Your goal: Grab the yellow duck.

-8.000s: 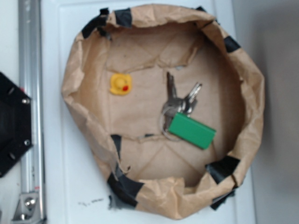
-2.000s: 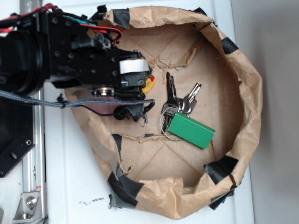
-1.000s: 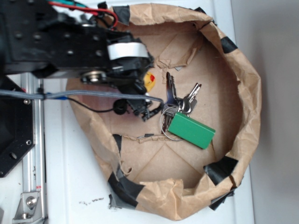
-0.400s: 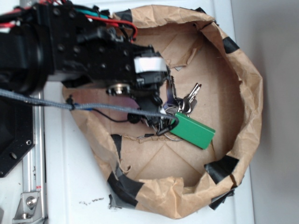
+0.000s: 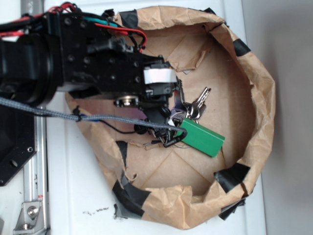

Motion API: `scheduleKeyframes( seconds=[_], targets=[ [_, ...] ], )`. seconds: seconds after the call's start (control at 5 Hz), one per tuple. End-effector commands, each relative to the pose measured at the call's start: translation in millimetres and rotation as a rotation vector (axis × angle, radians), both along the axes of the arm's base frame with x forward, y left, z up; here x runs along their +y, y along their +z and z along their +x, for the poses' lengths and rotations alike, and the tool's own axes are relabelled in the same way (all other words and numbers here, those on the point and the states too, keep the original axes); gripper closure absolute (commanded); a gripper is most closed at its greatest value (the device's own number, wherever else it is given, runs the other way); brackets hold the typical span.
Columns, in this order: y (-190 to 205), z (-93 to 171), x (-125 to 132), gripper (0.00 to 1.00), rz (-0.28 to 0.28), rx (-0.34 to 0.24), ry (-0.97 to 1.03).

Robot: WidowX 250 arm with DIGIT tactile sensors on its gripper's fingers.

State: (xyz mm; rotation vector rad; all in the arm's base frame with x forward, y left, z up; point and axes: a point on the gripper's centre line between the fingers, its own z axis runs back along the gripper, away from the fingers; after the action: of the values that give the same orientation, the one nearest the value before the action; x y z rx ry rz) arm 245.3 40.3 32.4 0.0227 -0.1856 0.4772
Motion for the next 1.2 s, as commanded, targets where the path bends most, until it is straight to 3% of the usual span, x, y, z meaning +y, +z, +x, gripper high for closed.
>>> scheduleKeyframes(
  seconds=[0.0,1.0],
  targets=[
    [16.7,4.6,7.3,0.0,0.014,-0.062,-0.011],
    [7.6,10.5,34.5,0.0,0.049,-0.048,0.052]
  ],
)
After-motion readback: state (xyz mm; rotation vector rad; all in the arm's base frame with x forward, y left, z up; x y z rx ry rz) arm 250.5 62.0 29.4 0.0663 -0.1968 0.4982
